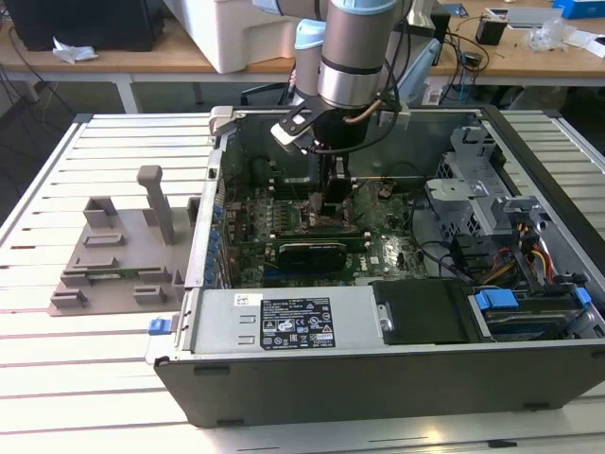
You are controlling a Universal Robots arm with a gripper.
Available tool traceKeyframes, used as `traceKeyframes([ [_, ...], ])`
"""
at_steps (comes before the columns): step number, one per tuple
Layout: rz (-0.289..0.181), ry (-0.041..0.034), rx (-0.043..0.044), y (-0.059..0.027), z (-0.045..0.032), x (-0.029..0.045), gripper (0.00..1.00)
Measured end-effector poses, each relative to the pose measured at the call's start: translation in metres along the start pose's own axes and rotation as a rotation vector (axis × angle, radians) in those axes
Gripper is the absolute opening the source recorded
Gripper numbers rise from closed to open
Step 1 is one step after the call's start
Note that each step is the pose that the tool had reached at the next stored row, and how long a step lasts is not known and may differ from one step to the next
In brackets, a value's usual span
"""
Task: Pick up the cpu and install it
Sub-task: 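Place the cpu into insertion slot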
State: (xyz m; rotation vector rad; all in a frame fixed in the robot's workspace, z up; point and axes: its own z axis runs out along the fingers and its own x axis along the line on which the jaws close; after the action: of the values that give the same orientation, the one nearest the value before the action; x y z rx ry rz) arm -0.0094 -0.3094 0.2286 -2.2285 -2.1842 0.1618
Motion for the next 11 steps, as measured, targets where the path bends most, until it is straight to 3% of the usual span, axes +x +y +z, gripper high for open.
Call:
traceKeyframes([
  [11, 0.0, 0.0, 0.0, 0.0006, 0.0066, 0.0004, 0.55],
])
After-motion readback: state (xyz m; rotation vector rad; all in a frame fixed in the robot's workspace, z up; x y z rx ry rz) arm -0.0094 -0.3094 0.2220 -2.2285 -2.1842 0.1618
